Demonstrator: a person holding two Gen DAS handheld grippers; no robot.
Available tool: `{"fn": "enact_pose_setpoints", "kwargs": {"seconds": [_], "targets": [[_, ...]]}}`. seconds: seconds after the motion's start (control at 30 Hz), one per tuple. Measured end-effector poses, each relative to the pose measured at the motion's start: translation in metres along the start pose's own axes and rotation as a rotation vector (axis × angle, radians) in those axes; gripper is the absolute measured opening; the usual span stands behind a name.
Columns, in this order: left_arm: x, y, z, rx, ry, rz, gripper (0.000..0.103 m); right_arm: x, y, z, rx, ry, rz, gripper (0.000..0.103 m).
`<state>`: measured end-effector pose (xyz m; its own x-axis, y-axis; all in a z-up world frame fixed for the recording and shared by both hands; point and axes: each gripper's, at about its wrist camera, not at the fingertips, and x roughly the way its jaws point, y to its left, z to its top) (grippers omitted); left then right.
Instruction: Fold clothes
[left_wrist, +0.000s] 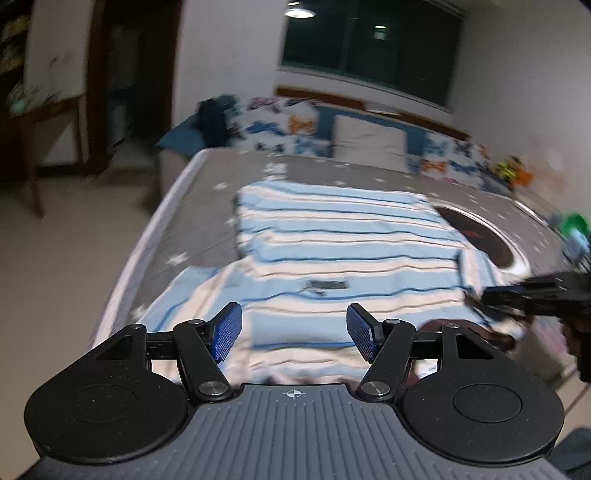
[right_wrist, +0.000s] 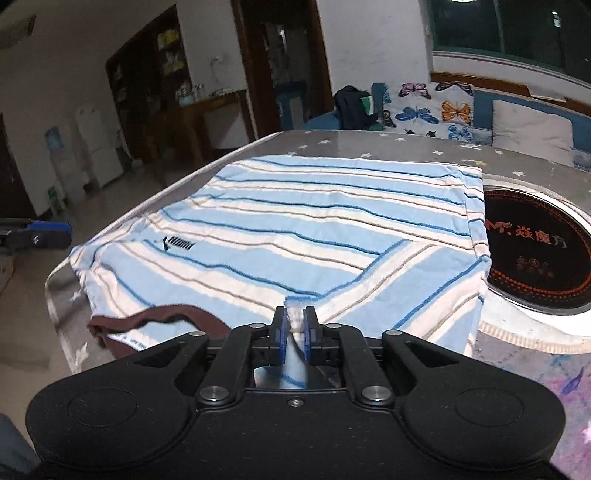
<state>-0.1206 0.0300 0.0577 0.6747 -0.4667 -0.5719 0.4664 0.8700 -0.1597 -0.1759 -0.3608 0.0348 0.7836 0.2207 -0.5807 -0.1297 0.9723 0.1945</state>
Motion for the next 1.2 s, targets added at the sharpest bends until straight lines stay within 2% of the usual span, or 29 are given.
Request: {"fn": "enact_pose_setpoints", "kwargs": {"seconds": [0.07,0.17,0.37,0.43,0.53,0.7,0.83,0.93,1.13,1.2], "targets": [[0.005,0.016,-0.001,-0.049,0.009,0.027,0.064,-0.010,-0.003,0.003,0.004,-0.019,0.001,0.025],[0.004,0.028,-0.003,-0.093,0.022,0.055,0.064,-0.018,-0.009,0.007,-0.012,-0.042,-0.046,0.026],[0.001,0.045,-0.006,-0.137,0.036,0.090,0.064,-0.004,-0.019,-0.013,-0.076,0.078,-0.145,0.025],[-0.002,0.049,-0.007,-0.147,0.038,0.097,0.064,-0.005,-0.022,-0.020,-0.091,0.094,-0.167,0.025],[0.004,0.049,-0.007,-0.158,0.040,0.114,0.064,-0.010,-0.023,-0.017,-0.092,0.103,-0.180,0.025],[0.001,0.056,-0.010,-0.193,0.047,0.135,0.064,-0.005,-0.021,-0.001,-0.114,0.058,-0.177,0.026],[-0.004,0.061,-0.013,-0.213,0.050,0.152,0.064,0.016,-0.026,-0.002,-0.106,0.109,-0.165,0.027],[-0.007,0.065,-0.016,-0.229,0.052,0.164,0.064,0.017,-0.023,-0.001,-0.109,0.113,-0.172,0.028],[0.001,0.084,-0.020,-0.393,0.051,0.172,0.064,0.012,-0.020,-0.006,-0.116,0.119,-0.165,0.035],[0.001,0.090,-0.021,-0.444,0.046,0.162,0.058,0.012,-0.021,-0.005,-0.105,0.116,-0.164,0.036]]}}
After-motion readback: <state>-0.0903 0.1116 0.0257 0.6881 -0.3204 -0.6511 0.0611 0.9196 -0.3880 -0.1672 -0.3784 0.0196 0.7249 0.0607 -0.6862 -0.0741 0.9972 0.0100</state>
